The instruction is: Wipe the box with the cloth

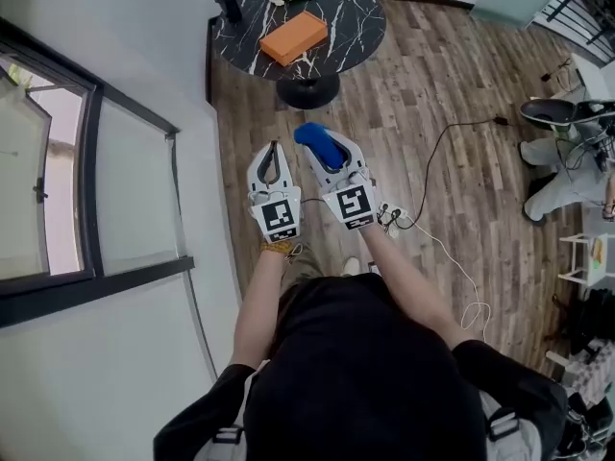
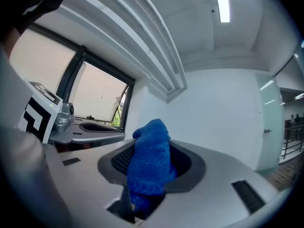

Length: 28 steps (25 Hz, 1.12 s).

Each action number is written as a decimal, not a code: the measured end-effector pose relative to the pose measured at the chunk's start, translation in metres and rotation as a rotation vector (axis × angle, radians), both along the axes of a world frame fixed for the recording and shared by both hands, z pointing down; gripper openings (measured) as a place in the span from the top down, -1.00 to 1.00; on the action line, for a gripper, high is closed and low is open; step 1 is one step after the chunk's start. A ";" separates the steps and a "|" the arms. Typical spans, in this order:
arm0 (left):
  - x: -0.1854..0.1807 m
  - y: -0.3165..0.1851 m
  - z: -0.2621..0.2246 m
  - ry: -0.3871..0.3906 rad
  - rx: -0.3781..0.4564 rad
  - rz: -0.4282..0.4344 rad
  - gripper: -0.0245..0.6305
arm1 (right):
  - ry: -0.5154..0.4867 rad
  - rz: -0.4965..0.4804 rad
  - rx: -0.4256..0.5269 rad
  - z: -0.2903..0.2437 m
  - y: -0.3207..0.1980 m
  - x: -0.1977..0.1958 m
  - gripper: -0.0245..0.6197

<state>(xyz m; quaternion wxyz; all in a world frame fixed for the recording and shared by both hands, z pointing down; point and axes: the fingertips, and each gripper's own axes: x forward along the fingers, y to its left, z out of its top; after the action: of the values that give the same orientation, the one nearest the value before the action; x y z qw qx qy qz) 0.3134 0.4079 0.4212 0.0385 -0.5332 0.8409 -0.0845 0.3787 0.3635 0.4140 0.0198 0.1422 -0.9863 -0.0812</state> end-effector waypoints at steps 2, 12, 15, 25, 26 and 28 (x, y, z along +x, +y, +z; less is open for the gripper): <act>-0.025 -0.017 0.007 0.002 0.003 0.038 0.91 | 0.007 0.019 0.003 0.010 -0.020 -0.024 0.51; -0.142 -0.099 0.036 0.022 -0.067 0.337 0.91 | 0.099 0.153 -0.026 0.031 -0.113 -0.130 0.51; -0.163 -0.120 0.052 0.049 -0.106 0.415 0.90 | 0.144 0.196 -0.047 0.043 -0.138 -0.146 0.51; -0.230 -0.229 0.112 -0.026 -0.295 0.693 0.90 | 0.141 0.303 -0.138 0.100 -0.276 -0.225 0.51; -0.235 -0.242 0.119 -0.043 -0.330 0.722 0.90 | 0.141 0.313 -0.149 0.107 -0.293 -0.231 0.51; -0.242 -0.266 0.130 -0.062 -0.400 0.777 0.89 | 0.160 0.334 -0.177 0.124 -0.325 -0.239 0.51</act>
<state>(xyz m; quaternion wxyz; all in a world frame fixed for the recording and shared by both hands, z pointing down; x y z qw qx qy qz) 0.0713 0.1421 0.5517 -0.0116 -0.8040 0.5435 -0.2410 0.1396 0.0382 0.5383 0.1236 0.2947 -0.9476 -0.0008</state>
